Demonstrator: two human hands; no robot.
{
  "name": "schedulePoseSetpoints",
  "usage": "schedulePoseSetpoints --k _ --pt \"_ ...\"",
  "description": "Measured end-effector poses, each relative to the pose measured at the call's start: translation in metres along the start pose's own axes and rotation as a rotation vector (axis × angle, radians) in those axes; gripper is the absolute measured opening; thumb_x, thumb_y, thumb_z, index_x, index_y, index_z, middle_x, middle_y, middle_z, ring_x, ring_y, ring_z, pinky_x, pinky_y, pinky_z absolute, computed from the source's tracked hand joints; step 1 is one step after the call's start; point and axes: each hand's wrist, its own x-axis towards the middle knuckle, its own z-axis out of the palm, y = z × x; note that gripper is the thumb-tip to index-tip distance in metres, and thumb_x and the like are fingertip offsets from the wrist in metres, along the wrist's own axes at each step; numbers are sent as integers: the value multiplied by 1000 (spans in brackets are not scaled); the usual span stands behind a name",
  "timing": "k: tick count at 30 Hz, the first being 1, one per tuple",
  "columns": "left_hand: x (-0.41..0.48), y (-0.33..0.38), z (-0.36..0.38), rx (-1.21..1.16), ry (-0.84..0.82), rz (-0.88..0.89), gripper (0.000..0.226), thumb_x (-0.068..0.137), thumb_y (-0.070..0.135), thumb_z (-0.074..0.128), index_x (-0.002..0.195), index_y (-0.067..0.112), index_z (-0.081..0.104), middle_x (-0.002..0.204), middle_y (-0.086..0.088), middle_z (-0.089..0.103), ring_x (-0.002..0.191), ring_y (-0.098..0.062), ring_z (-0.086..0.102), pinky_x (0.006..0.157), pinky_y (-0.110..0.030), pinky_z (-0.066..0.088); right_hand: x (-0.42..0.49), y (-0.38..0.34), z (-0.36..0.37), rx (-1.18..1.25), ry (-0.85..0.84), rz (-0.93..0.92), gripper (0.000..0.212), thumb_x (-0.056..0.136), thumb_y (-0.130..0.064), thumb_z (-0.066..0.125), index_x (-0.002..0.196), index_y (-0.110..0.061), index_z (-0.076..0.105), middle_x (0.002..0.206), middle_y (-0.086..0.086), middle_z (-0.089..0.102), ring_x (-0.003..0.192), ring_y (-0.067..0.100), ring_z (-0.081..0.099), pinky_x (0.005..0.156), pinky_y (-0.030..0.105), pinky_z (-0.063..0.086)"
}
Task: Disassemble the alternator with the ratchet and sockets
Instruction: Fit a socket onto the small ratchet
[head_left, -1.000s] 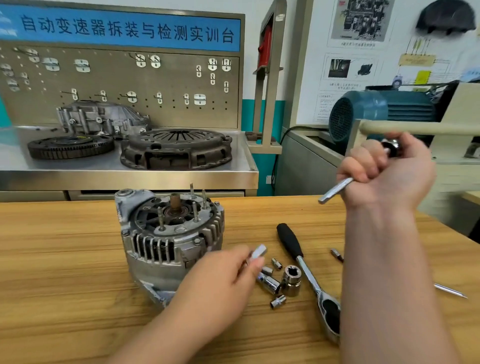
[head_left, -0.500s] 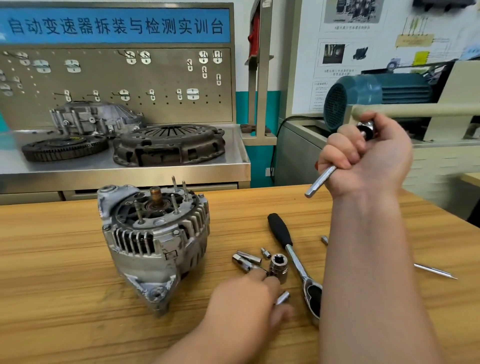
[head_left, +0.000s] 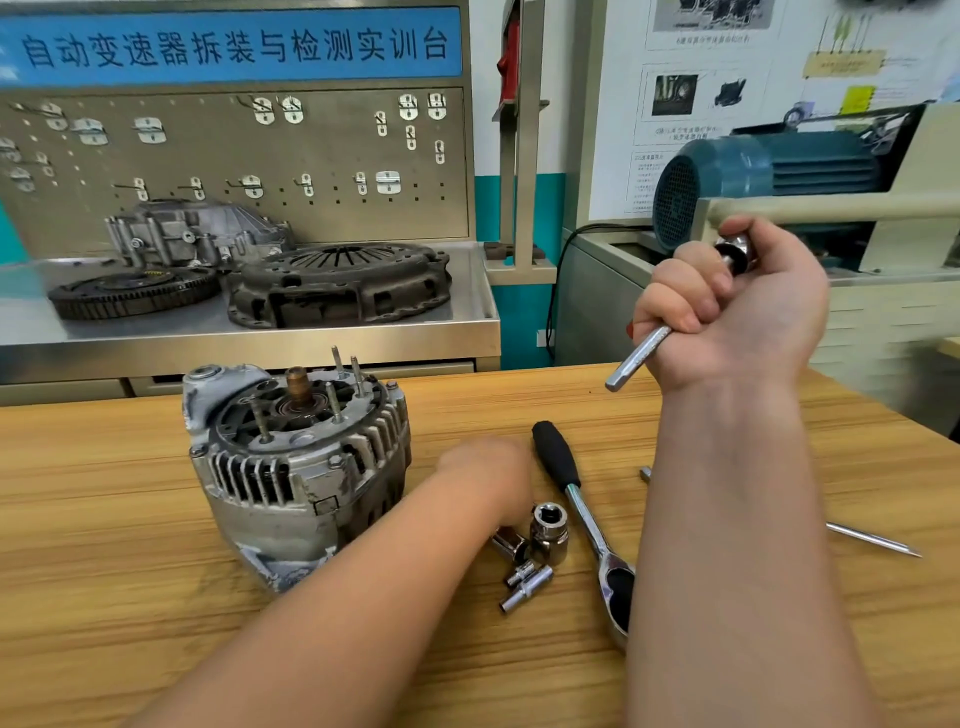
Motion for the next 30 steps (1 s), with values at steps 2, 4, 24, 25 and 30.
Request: schedulePoseSetpoints --k 2,4,24,25,30 --pt "7 0 -1 47 -60 9 32 87 11 58 118 13 59 97 -4 58 85 -22 54 71 -31 49 1 -2 -1 6 3 -2 30 93 -18 41 63 -18 39 48 -7 22 34 7 16 29 18 16" --pt "11 -1 1 56 -69 9 33 85 6 59 118 12 60 101 -5 58 86 -23 53 72 -32 49 2 -2 -2 20 4 -2 29 93 -18 41 64 -18 39 48 -7 22 34 7 17 28 18 16" --pt "-79 -21 -25 -917 691 472 26 75 22 72 88 42 62 84 17 65 79 -7 60 70 -26 52 6 14 -6 34 98 -14 20 79 -17 49 60 -16 41 46 -7 24 32 6 19 27 18 17" --pt "-82 -21 -27 -907 723 490 26 75 20 72 88 41 62 85 17 65 80 -6 60 70 -23 51 5 14 -5 31 94 -18 18 76 -16 50 60 -16 42 45 -7 24 32 6 19 27 18 17" --pt "-90 -23 -30 -874 797 506 27 76 13 73 83 38 62 89 19 64 86 -5 58 69 -15 46 -1 18 1 29 52 -10 17 68 -15 51 54 -16 41 45 -7 24 32 6 18 27 18 17"
